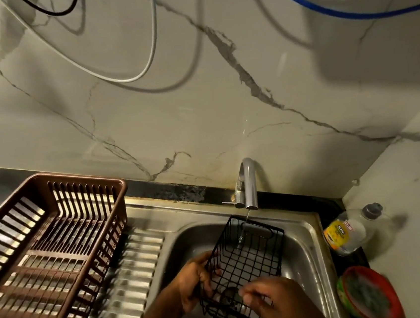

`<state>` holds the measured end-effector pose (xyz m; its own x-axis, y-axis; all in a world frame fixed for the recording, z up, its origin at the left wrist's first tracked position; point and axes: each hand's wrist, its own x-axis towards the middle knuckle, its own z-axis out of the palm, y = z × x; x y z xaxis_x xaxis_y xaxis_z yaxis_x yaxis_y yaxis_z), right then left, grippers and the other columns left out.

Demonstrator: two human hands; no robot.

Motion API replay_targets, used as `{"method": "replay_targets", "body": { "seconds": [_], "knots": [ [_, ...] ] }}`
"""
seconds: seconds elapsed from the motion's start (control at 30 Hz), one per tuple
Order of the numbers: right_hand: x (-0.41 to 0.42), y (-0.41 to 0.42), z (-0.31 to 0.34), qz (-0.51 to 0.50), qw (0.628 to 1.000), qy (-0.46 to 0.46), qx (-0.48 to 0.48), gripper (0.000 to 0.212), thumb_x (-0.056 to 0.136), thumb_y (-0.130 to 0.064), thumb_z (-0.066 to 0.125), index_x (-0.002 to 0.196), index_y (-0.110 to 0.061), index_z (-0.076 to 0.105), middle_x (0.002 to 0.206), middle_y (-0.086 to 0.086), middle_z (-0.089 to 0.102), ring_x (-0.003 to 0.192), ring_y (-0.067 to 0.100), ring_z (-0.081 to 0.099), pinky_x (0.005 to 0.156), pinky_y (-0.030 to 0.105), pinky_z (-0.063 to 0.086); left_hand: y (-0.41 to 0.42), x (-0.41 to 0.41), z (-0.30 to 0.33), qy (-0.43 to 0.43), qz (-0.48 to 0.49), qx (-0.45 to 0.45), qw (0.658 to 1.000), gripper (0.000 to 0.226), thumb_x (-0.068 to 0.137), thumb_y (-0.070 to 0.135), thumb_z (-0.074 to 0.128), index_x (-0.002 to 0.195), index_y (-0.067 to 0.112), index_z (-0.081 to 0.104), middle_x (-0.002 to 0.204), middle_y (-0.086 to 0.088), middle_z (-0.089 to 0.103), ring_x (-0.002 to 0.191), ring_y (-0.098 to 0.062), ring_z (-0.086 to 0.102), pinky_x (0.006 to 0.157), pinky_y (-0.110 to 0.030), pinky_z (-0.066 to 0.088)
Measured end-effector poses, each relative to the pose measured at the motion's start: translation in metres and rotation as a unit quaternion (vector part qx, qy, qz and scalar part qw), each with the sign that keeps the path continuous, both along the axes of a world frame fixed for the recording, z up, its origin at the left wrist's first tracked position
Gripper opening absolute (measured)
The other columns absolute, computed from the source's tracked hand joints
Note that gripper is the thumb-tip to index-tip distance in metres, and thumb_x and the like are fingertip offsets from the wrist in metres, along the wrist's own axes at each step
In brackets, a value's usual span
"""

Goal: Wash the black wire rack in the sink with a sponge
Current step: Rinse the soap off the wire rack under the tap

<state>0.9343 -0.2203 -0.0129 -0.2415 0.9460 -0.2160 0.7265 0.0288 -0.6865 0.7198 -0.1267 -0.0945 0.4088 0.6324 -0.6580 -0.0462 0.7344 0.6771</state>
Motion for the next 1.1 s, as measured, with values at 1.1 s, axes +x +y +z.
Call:
{"method": "replay_targets", "body": {
  "seconds": [1.1],
  "knots": [
    [-0.025, 0.162, -0.005, 0.271, 0.915, -0.299, -0.015, 0.022, 0.086, -0.024, 0.065, 0.105, -0.029, 0.076, 0.116, -0.011, 0.069, 0.103, 0.013, 0.061, 0.088, 0.03, 0.051, 0.075, 0.019, 0.023, -0.044, -0.13, 0.165, 0.977, 0.054, 0.09, -0.024, 0.036, 0.123, 0.007, 0.067, 0.074, -0.004, 0.075, 0.068, -0.014, 0.071, 0.063, -0.023, 0.057]
  ]
}}
